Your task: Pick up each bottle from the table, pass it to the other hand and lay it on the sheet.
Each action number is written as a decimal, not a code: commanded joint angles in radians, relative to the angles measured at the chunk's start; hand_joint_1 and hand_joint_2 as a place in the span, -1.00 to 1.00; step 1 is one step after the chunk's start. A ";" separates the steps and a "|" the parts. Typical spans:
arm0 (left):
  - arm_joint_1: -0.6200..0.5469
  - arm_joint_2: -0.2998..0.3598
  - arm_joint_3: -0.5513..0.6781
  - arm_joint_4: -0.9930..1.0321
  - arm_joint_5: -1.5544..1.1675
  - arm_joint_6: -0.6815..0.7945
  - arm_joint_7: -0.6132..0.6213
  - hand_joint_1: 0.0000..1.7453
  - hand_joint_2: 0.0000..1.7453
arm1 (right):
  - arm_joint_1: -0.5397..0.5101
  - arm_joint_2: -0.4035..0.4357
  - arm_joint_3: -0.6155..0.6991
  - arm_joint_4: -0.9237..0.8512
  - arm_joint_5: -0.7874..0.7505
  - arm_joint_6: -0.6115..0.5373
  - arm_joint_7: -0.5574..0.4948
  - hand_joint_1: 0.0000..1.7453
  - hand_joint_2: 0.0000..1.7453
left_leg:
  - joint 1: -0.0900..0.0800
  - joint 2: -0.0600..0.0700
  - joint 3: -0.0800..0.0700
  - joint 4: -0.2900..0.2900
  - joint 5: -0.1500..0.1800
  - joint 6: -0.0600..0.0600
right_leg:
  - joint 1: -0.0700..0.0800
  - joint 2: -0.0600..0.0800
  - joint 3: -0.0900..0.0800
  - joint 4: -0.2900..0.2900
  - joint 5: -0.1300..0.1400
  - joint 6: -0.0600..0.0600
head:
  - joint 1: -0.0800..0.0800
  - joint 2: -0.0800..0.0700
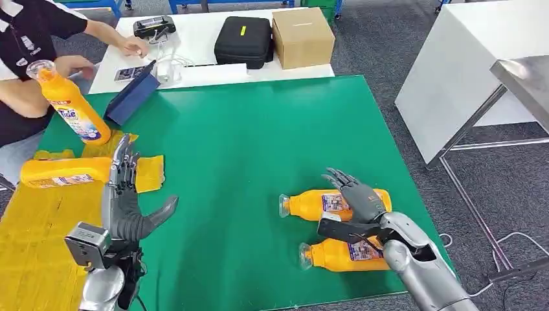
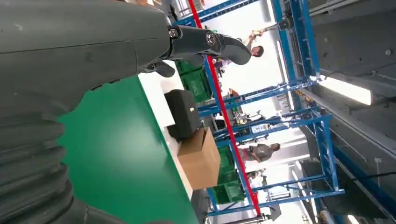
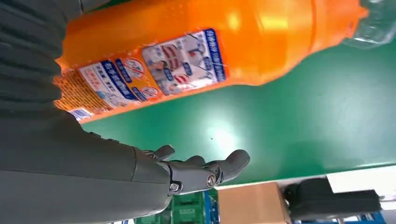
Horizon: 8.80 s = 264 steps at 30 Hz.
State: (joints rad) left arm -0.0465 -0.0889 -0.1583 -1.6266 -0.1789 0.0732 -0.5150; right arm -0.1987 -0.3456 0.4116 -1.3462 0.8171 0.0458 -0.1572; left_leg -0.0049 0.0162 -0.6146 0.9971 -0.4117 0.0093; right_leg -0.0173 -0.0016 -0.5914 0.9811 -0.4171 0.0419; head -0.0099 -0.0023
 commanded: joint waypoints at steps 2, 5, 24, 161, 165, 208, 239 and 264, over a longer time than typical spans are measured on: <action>-0.035 0.002 -0.019 0.057 0.006 0.007 0.003 -1.00 1.00 | -0.057 -0.027 0.045 0.107 0.015 0.011 0.035 -1.00 1.00 | 0.002 -0.001 0.005 0.000 -0.002 -0.002 | 0.002 0.000 0.006 -0.001 -0.001 -0.002 | 0.000 0.000; -0.036 0.001 -0.020 0.056 0.007 0.008 0.003 -1.00 1.00 | -0.060 -0.030 0.048 0.114 0.035 0.005 0.057 -1.00 1.00 | 0.001 -0.002 0.003 0.000 -0.001 -0.001 | 0.001 -0.001 0.003 -0.001 -0.001 -0.001 | 0.000 0.000; -0.005 -0.022 0.001 0.025 0.006 0.007 0.032 -1.00 1.00 | -0.112 0.036 0.088 0.218 0.323 -0.042 0.288 -1.00 1.00 | 0.002 0.001 0.004 0.000 -0.002 -0.001 | 0.002 0.002 0.004 -0.001 0.000 -0.002 | 0.000 0.000; -0.212 0.041 -0.254 0.262 0.193 -0.238 0.193 0.80 1.00 | -0.122 0.524 0.354 0.240 -0.337 -0.198 -0.107 1.00 1.00 | 0.002 -0.002 0.002 0.000 -0.001 -0.001 | 0.002 -0.001 0.003 0.000 -0.001 -0.002 | 0.000 0.000; -0.211 0.042 -0.256 0.261 0.197 -0.238 0.193 1.00 1.00 | -0.125 0.528 0.359 0.248 -0.337 -0.195 -0.106 1.00 1.00 | 0.003 -0.003 0.004 0.001 -0.002 -0.001 | 0.003 -0.001 0.004 0.000 -0.002 -0.002 | 0.000 0.000; -0.167 0.045 -0.144 0.209 0.212 -0.099 0.171 1.00 1.00 | -0.050 0.471 0.260 0.073 -0.369 -0.303 -0.126 -1.00 1.00 | 0.002 -0.002 0.001 0.000 0.000 -0.001 | 0.001 -0.001 0.002 0.000 -0.001 -0.001 | 0.001 0.000; -0.276 0.128 -0.059 0.382 -0.771 0.493 0.327 1.00 1.00 | 0.002 0.425 0.164 -0.150 -0.359 -0.323 -0.145 -1.00 1.00 | 0.002 -0.002 0.001 0.000 0.000 -0.001 | 0.001 -0.001 0.002 0.000 -0.001 -0.002 | 0.000 0.000; -0.573 0.293 0.102 1.228 -1.264 0.329 0.732 1.00 1.00 | -0.024 0.431 0.130 -0.182 -0.362 -0.270 -0.137 -1.00 1.00 | 0.002 0.002 0.004 -0.001 0.000 -0.001 | 0.002 0.002 0.003 0.001 -0.001 -0.002 | 0.001 0.000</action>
State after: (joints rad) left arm -0.4975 0.1503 -0.1194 -0.7567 -1.4073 0.3533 0.1733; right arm -0.1740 0.0977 0.5413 -1.5820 0.4689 -0.2331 -0.2934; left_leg -0.0039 0.0181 -0.6152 0.9967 -0.4099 0.0093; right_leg -0.0165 -0.0009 -0.5926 0.9826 -0.4170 0.0416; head -0.0092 -0.0023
